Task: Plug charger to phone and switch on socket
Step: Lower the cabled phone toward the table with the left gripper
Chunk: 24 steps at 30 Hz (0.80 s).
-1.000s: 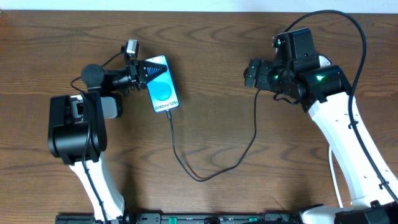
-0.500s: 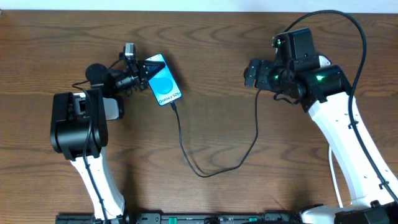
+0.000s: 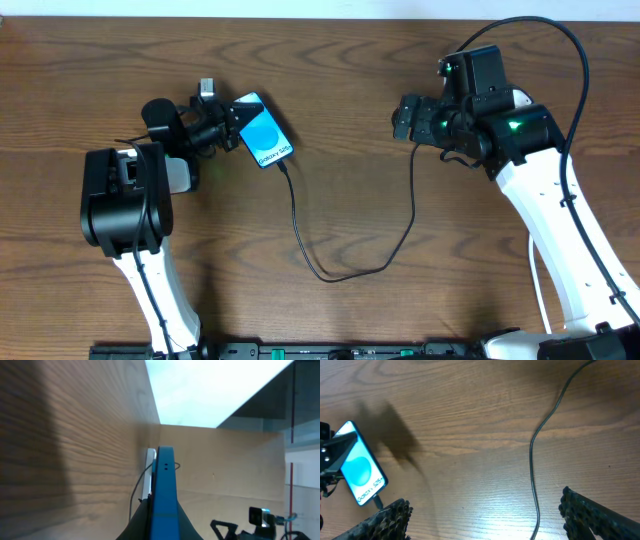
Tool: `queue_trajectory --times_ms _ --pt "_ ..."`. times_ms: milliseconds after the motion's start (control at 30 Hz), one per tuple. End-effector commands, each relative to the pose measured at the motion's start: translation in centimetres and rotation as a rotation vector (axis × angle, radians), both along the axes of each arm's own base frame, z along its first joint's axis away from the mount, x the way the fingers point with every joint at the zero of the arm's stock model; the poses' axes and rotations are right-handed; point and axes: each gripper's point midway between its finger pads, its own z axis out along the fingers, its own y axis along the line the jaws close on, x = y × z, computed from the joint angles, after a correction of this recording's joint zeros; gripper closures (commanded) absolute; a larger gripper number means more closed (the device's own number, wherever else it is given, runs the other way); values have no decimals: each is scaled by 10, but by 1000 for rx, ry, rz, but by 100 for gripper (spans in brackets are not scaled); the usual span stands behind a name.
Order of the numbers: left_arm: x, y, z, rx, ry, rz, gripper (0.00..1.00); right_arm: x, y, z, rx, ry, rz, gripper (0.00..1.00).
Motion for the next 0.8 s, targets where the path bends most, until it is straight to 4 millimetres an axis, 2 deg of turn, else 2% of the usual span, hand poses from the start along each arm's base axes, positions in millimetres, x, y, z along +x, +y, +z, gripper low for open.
queue_trajectory --times_ms 0,133,500,767 --pt "5 7 -7 46 -15 41 93 -1 0 10 -8 -28 8 6" --pt "7 11 -25 74 60 84 93 -1 0 10 -9 -28 8 6" --pt "9 12 -19 76 42 85 93 -1 0 10 -9 -28 8 5" --pt "25 15 -10 63 84 101 93 -1 0 10 -9 -29 8 5"
